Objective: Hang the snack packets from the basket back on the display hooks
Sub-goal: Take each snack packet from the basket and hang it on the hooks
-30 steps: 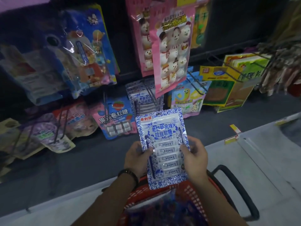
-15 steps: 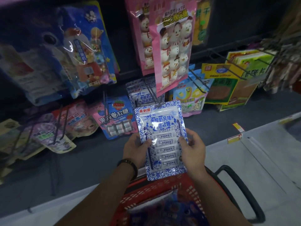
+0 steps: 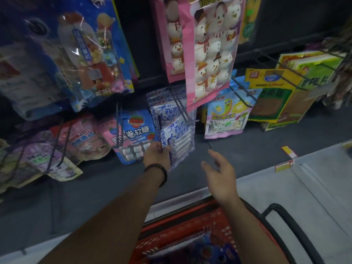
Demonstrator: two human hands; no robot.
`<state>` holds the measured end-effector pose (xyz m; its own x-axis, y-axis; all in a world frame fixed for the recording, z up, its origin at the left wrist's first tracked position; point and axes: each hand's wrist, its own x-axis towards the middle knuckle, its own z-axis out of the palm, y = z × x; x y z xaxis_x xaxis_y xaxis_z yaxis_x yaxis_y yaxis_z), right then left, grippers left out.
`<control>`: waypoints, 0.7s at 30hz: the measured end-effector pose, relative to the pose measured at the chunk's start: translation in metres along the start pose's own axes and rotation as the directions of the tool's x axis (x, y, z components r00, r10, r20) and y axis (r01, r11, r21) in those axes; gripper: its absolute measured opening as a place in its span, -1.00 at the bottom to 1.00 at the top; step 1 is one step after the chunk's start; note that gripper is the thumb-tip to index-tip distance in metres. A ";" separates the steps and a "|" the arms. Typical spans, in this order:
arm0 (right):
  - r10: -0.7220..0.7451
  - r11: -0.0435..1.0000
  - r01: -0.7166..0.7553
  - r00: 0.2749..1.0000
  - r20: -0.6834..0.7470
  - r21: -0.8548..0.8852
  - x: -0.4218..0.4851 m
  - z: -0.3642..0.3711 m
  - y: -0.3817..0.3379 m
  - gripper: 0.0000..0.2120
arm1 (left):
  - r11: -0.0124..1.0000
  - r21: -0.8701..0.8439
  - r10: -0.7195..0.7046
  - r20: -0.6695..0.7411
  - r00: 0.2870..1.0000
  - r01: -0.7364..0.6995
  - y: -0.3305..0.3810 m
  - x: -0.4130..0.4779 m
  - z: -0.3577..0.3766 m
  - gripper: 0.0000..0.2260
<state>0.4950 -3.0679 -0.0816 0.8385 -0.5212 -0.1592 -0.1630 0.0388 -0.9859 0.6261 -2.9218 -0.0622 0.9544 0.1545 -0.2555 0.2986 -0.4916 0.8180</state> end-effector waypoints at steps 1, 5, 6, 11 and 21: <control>0.013 1.000 -0.013 1.000 -0.019 0.010 -0.002 0.002 0.003 -0.60 | 1.000 -0.003 0.005 -0.015 1.000 -0.005 0.000 0.007 0.003 -0.70; 0.082 0.984 -0.089 0.995 0.054 0.154 -0.016 0.007 0.013 -0.79 | 0.997 0.072 -0.006 0.009 1.000 0.005 0.005 0.024 0.011 -0.88; 0.086 0.980 -0.098 0.994 0.071 0.172 -0.019 0.007 0.016 -0.82 | 0.996 0.090 -0.022 0.006 1.000 0.022 0.005 0.026 0.012 -0.85; 0.049 0.997 -0.058 0.987 0.154 0.059 -0.033 -0.005 0.019 -0.81 | 0.991 0.136 -0.026 0.034 0.999 0.021 -0.004 0.005 0.007 -0.77; 0.164 0.934 -0.056 0.945 0.283 -0.353 -0.075 -0.028 -0.030 -0.84 | 0.832 0.340 0.152 0.620 0.770 -0.438 -0.036 -0.137 -0.089 -0.85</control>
<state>0.4227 -3.0543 -0.0388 0.9127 -0.2449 -0.3270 -0.3831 -0.2350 -0.8933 0.4848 -2.8485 -0.0112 0.7808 -0.4866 -0.3918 -0.1693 -0.7684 0.6171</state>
